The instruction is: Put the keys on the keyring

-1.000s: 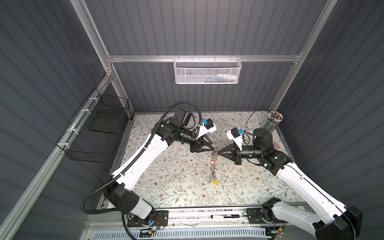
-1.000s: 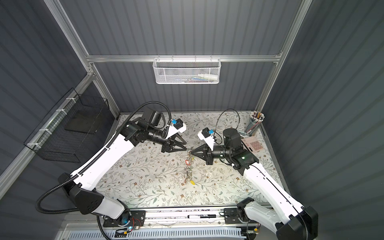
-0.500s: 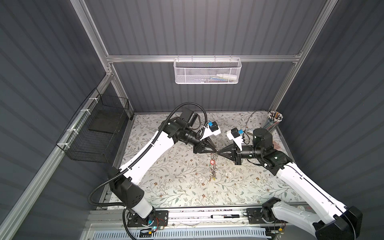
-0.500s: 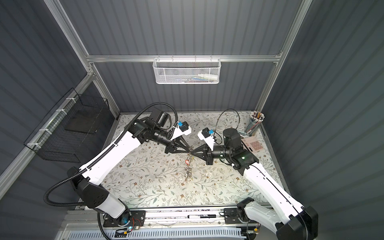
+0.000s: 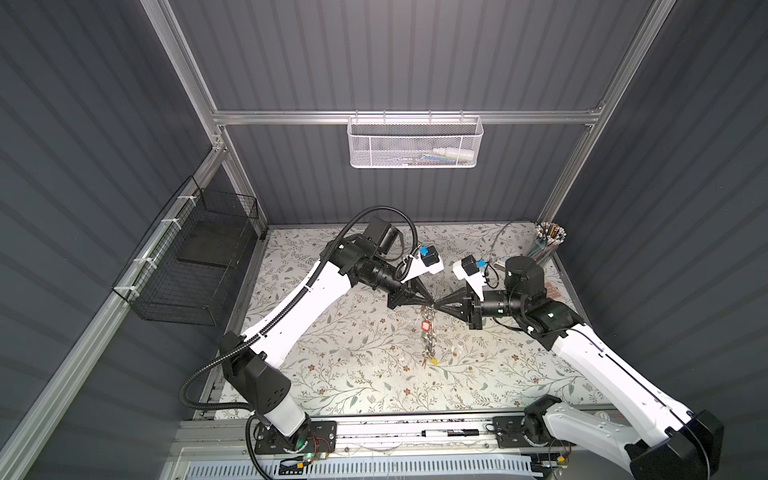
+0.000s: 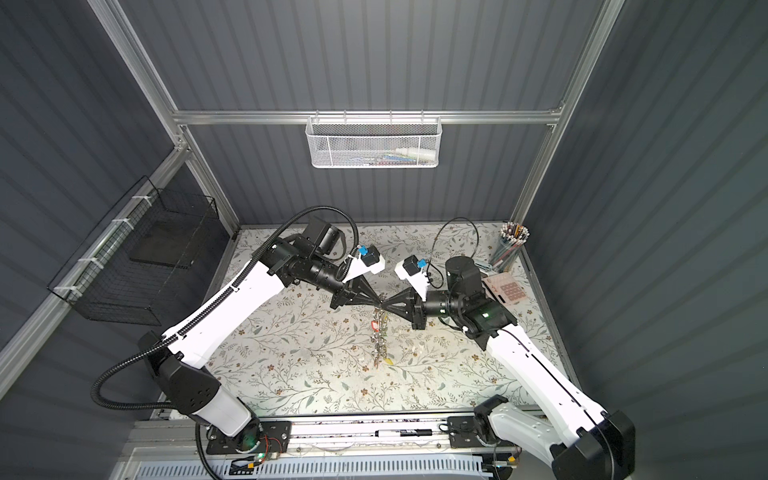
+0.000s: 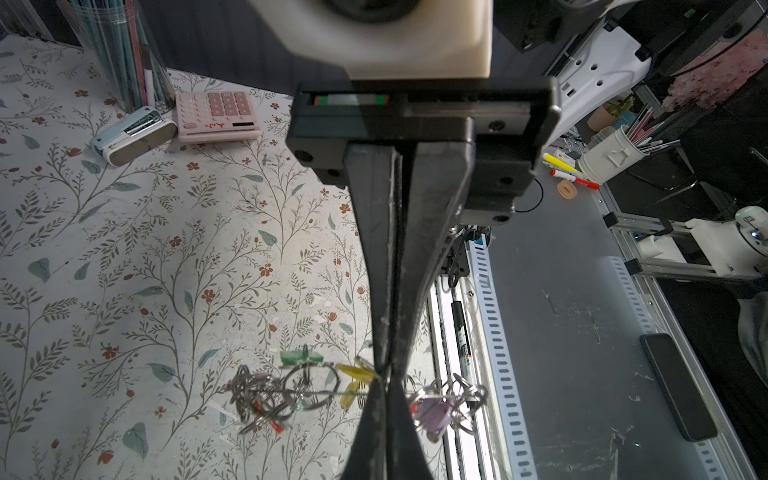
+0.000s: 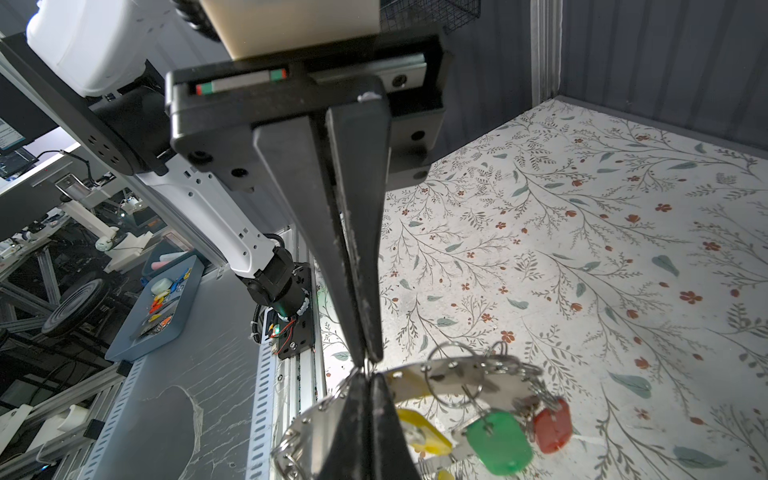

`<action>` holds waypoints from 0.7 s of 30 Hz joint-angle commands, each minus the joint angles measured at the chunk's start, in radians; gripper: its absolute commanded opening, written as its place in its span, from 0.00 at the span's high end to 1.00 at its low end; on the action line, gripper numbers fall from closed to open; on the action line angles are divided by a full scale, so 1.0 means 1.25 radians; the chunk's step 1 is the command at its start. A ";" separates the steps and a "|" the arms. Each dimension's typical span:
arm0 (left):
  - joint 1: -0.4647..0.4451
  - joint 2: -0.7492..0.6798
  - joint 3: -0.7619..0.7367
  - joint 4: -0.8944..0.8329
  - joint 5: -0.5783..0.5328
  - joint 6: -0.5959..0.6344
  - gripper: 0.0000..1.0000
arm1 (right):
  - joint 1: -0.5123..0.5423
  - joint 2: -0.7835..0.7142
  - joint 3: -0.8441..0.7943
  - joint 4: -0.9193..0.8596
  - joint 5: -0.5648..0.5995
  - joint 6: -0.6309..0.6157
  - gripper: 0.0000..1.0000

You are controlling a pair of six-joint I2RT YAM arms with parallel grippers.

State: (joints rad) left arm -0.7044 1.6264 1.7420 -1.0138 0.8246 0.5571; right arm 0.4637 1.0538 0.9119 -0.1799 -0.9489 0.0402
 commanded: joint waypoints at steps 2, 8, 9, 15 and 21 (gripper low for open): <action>-0.002 -0.017 -0.002 0.015 0.031 -0.002 1.00 | 0.003 -0.004 0.026 0.035 -0.017 -0.001 1.00; -0.002 -0.127 -0.131 0.244 0.026 -0.127 1.00 | -0.018 -0.051 0.017 0.057 0.063 0.049 0.71; -0.002 -0.146 -0.157 0.289 0.025 -0.154 1.00 | -0.026 -0.064 0.011 0.064 0.079 0.064 0.70; -0.002 -0.268 -0.389 0.657 0.022 -0.365 1.00 | -0.053 -0.125 -0.056 0.117 0.063 0.132 0.64; -0.002 -0.341 -0.561 0.990 -0.017 -0.555 1.00 | -0.041 -0.117 -0.073 0.111 0.035 0.143 0.67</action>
State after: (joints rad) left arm -0.7044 1.2320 1.0828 -0.1020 0.8120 0.0383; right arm 0.4023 0.9047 0.8349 -0.0563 -0.8902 0.1963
